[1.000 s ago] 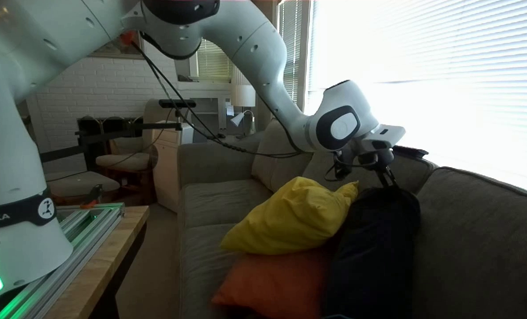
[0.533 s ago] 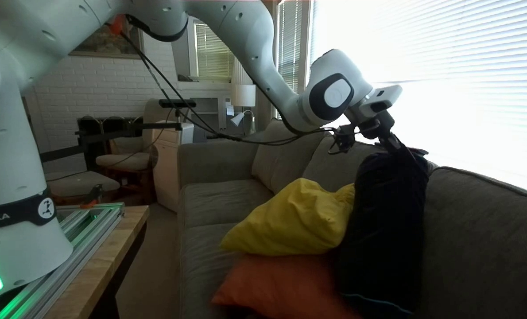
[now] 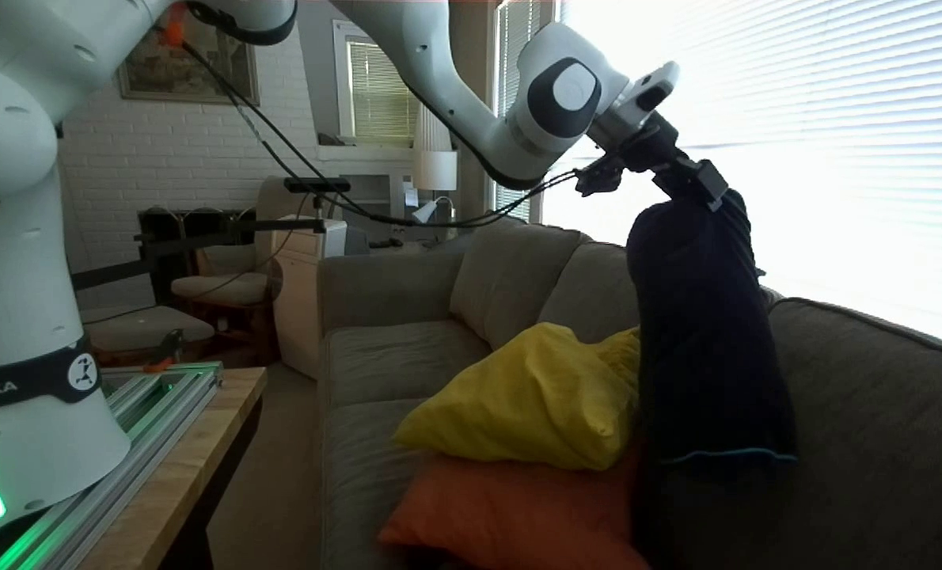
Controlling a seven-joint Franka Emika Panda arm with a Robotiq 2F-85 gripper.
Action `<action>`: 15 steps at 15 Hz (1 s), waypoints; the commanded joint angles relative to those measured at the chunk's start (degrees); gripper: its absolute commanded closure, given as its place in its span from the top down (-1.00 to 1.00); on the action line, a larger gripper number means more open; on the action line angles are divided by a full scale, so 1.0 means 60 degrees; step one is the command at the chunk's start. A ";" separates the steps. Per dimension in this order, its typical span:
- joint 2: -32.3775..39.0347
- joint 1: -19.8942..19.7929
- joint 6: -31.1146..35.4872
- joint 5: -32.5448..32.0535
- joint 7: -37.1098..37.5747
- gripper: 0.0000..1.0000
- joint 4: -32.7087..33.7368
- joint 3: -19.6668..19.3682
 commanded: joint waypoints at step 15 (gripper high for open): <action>0.0423 -0.3014 -0.2251 -0.0035 -0.3326 -1.00 0.1132 0.6415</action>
